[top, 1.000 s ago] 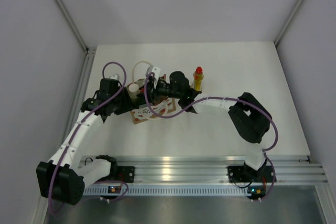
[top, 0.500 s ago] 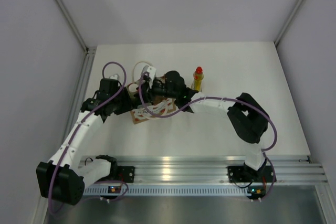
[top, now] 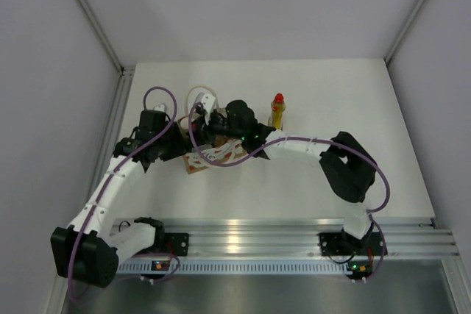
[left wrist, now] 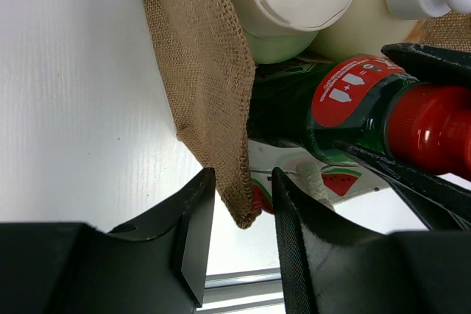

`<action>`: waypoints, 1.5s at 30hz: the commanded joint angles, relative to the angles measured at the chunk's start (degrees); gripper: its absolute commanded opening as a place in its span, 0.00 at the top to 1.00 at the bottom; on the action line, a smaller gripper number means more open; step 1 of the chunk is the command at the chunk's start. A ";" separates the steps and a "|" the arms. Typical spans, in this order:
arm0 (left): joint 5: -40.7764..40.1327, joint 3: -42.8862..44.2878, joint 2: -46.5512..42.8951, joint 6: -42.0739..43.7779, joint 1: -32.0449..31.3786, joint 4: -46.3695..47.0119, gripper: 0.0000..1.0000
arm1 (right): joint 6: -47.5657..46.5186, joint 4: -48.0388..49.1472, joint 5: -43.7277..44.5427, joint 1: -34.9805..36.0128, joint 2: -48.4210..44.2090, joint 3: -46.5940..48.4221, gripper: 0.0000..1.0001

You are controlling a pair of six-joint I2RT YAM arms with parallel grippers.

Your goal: Take the personal care products out of the canvas bag

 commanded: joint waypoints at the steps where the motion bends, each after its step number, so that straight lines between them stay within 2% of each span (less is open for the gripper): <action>1: -0.08 -0.46 -1.64 0.55 -0.23 0.06 0.59 | -2.16 3.62 1.95 0.93 -5.67 4.55 1.00; 10: -0.35 -0.46 -1.73 0.38 -0.23 0.06 0.59 | -2.78 2.22 3.97 1.02 -8.66 5.25 1.00; 27: -0.43 -0.64 -2.52 0.38 -0.32 0.06 0.57 | -1.64 -9.82 11.17 1.02 -10.85 15.80 1.00; 34: -0.52 -0.64 -2.87 0.29 -0.32 0.15 0.57 | -1.11 -11.14 12.49 0.84 -12.88 17.03 1.00; 45: -0.61 -0.64 -3.05 0.29 -0.32 0.15 0.57 | -0.32 -15.98 16.71 0.67 -13.84 24.41 1.00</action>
